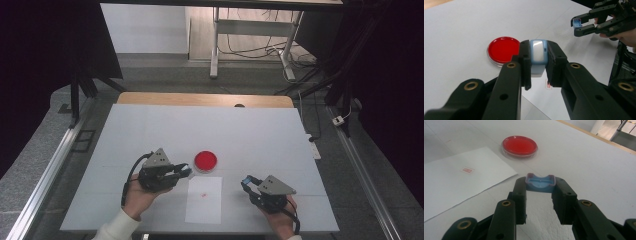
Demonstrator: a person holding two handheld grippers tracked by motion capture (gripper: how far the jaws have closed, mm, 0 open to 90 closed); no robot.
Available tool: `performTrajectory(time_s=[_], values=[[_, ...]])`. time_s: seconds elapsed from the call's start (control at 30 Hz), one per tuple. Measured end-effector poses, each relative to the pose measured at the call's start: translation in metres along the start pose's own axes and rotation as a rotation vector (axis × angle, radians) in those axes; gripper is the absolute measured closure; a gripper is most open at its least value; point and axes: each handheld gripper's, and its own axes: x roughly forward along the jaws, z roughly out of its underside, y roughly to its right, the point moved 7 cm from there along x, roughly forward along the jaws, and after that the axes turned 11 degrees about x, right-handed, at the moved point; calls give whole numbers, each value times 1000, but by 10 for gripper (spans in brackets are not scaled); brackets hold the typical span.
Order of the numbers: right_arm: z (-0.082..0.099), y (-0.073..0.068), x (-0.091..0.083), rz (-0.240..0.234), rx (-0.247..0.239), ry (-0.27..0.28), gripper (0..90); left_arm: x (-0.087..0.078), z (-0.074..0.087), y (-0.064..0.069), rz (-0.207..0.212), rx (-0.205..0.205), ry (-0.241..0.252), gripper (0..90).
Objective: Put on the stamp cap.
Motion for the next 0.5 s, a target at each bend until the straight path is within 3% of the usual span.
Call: performTrajectory(time_s=[0.5], values=[[-3, -16, 12, -32, -14, -2, 649, 2, -1, 2, 8, 2, 1, 756]])
